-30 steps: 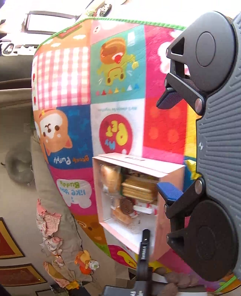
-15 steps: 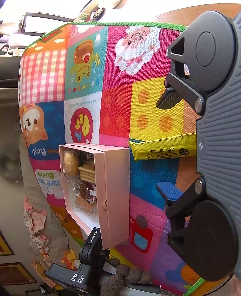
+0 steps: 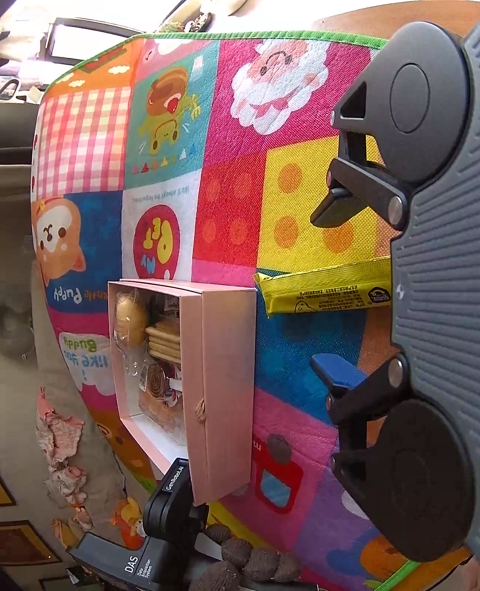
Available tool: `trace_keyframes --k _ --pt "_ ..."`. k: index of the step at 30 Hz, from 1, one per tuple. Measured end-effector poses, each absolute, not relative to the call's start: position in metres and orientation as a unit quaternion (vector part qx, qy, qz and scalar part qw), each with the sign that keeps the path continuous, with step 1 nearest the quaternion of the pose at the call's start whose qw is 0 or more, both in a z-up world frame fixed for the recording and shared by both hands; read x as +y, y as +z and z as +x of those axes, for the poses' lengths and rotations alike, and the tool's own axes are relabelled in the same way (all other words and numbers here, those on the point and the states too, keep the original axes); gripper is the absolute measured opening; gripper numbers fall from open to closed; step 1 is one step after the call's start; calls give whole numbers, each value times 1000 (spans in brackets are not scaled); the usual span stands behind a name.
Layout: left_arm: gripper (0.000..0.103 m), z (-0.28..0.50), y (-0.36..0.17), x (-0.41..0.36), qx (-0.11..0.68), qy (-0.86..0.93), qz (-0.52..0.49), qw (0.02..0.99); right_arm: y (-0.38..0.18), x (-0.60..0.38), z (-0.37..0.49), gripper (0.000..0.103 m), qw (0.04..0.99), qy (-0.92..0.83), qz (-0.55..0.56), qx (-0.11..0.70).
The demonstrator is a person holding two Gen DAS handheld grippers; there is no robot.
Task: Organize objects
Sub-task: 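Move the right gripper toward the yellow wafer bar on the mat, then grasp the yellow wafer bar with the right gripper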
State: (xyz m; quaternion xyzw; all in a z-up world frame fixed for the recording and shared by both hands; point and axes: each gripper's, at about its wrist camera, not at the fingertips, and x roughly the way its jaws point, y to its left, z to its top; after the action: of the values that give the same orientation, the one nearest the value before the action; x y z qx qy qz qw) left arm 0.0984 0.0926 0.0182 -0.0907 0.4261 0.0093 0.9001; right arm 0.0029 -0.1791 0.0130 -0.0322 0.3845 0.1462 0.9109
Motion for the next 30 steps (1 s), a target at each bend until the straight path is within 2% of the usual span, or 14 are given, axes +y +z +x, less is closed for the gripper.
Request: trace_keyframes --k 2,4,10,19,30 --pt "16 98 18 93 426 9 -91 900 10 -177 7 59 908 148 -31 392" --pt "16 98 18 93 426 10 -91 900 11 -175 6 55 907 150 -38 391" --pt "16 99 18 92 429 14 -90 899 16 -172 -7 26 893 183 -76 404" --pt "15 98 20 91 432 13 -85 898 38 -185 -22 24 884 205 -80 413" --pt "16 97 19 91 428 8 -86 900 97 -186 -4 24 908 213 -52 357"
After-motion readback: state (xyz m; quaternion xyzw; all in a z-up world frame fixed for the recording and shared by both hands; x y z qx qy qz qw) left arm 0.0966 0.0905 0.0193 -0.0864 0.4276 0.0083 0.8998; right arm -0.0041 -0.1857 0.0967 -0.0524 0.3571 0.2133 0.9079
